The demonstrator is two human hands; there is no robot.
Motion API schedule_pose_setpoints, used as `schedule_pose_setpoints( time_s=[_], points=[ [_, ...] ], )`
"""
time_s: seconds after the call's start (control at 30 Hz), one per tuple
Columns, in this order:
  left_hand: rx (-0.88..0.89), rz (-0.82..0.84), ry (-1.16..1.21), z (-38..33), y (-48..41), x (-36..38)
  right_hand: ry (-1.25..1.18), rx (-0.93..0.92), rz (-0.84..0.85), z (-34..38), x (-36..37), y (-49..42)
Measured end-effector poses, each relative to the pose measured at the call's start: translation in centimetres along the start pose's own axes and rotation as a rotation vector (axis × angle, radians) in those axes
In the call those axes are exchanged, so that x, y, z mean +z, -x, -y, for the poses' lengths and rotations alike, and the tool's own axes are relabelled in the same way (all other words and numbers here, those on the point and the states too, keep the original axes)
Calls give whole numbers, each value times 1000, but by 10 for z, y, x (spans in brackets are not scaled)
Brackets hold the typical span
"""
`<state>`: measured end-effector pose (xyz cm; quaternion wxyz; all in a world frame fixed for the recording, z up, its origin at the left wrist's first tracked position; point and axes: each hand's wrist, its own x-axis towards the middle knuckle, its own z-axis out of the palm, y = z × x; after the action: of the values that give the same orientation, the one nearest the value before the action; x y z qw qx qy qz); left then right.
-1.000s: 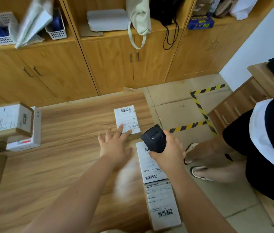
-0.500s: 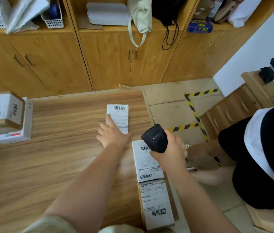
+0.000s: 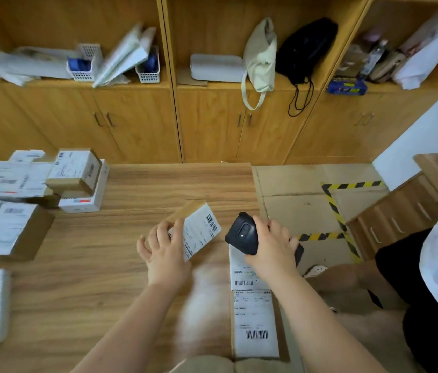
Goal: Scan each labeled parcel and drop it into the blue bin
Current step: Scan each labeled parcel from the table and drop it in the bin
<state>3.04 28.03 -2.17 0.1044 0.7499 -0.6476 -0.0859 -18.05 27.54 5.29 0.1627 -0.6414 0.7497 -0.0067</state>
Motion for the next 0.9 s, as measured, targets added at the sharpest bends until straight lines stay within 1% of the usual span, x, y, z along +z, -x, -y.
schedule_pose_setpoints(
  time_s=[0.13, 0.23, 0.3, 0.43, 0.57, 0.7, 0.8, 0.9],
  points=[
    [-24, -58, -16, -6, 23, -10, 79, -71, 51, 2, 7, 16],
    [-35, -87, -11, -9, 35, -15, 96, -98, 21, 0, 10, 29],
    [-43, -94, -30, -9, 44, -17, 84, -103, 9, -4, 9, 34],
    [-56, -130, -69, -4, 56, -17, -8, -88, 35, -15, 6, 38],
    [-87, -94, -81, 2, 63, -28, -47, -106, 42, -19, -1, 41],
    [-125, -93, -89, 7, 69, -34, -30, -147, 57, -12, 3, 48],
    [-79, -76, -82, 14, 68, -38, -22, -129, 64, -6, 9, 54],
    [-29, -72, -85, 25, 64, -42, -60, -73, 77, 0, 14, 59]
  ],
)
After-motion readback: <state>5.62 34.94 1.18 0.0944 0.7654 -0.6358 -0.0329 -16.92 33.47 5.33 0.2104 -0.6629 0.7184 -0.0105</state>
